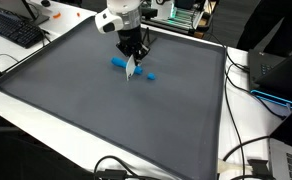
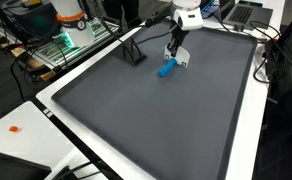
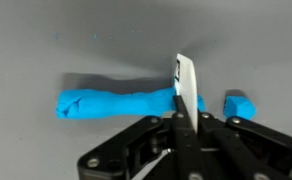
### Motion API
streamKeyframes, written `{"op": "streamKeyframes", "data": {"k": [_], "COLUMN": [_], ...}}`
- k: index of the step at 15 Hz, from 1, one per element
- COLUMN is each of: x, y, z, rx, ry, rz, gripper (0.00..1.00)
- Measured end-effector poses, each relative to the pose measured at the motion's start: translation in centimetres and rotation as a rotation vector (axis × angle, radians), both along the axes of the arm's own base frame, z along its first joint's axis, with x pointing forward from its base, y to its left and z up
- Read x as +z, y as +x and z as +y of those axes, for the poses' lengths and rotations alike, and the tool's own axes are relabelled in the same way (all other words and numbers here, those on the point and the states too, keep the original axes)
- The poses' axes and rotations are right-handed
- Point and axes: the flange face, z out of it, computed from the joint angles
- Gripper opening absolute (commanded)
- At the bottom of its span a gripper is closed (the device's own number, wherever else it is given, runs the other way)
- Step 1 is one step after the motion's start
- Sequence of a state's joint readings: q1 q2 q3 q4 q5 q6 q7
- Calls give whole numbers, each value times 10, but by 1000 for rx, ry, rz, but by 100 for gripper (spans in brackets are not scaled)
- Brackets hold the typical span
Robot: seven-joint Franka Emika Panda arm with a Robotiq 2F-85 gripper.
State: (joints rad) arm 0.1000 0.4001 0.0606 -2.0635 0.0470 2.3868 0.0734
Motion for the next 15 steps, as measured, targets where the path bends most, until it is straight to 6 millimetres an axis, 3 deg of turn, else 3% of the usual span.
{"op": "streamKeyframes", "data": {"k": [15], "x": [2], "y": [-3], "z": [12], "rx": [10], "ry": [51], "rz": [-6], "gripper": [1]}}
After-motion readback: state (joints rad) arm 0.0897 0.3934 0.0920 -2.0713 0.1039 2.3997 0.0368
